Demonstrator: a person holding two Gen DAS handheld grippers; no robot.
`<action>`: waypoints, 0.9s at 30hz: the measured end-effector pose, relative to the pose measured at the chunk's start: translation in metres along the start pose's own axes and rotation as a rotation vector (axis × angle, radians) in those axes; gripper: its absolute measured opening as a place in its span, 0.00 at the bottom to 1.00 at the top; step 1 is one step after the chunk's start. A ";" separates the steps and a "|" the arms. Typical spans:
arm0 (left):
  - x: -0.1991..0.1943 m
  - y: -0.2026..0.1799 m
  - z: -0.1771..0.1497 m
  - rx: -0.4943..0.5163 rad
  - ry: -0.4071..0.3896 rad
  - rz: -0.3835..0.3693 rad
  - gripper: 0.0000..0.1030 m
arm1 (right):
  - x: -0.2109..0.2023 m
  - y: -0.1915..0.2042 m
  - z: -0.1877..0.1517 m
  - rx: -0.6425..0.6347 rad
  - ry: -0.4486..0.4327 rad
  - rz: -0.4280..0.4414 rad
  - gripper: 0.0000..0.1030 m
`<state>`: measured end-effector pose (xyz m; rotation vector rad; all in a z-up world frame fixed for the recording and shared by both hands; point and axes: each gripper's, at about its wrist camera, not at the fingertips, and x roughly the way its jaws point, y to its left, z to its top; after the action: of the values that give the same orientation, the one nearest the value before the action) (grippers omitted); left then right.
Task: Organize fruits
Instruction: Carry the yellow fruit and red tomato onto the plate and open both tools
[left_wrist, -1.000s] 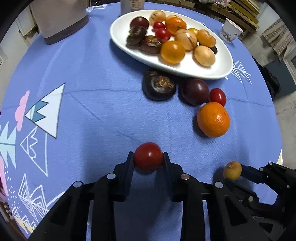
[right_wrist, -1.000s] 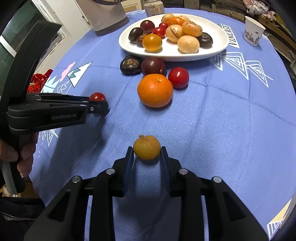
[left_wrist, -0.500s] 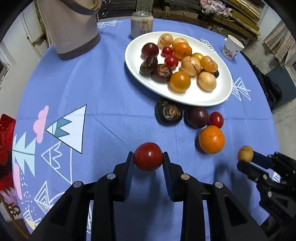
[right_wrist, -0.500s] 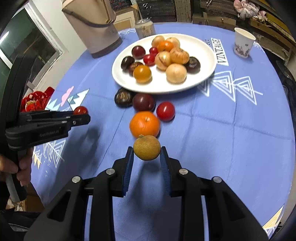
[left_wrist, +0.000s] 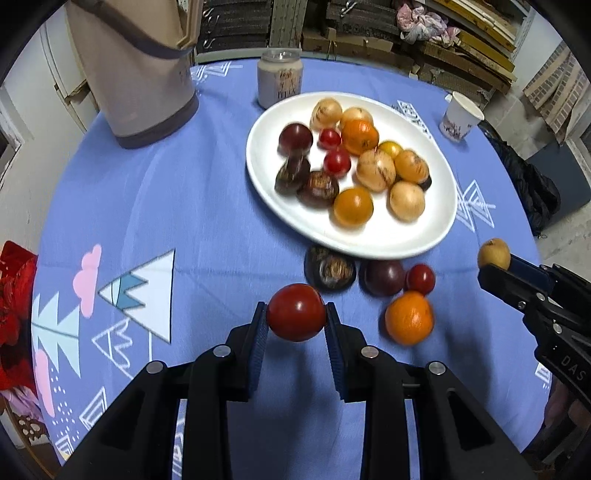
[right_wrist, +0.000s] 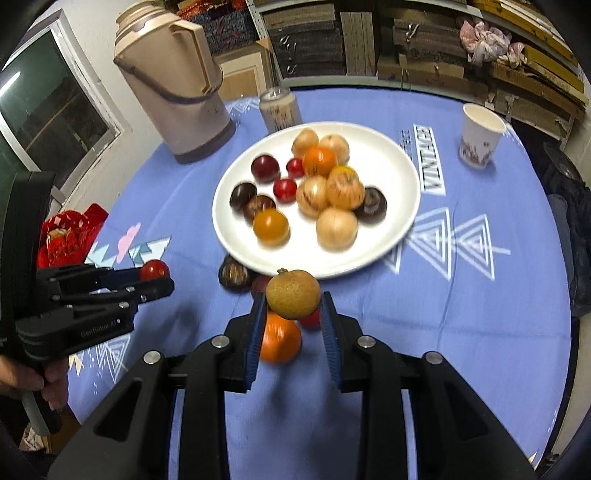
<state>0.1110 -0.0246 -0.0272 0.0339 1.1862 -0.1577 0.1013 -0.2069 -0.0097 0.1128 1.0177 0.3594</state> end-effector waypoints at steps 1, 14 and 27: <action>-0.001 -0.001 0.004 0.001 -0.007 -0.002 0.30 | 0.002 0.000 0.004 0.000 -0.002 0.001 0.28; 0.004 -0.007 0.049 0.014 -0.059 -0.005 0.30 | 0.025 -0.002 0.041 0.017 -0.026 0.021 0.28; 0.025 -0.013 0.080 0.019 -0.065 -0.020 0.30 | 0.058 -0.013 0.063 0.049 -0.008 0.031 0.28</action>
<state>0.1917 -0.0492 -0.0199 0.0339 1.1200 -0.1862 0.1851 -0.1948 -0.0267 0.1743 1.0179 0.3617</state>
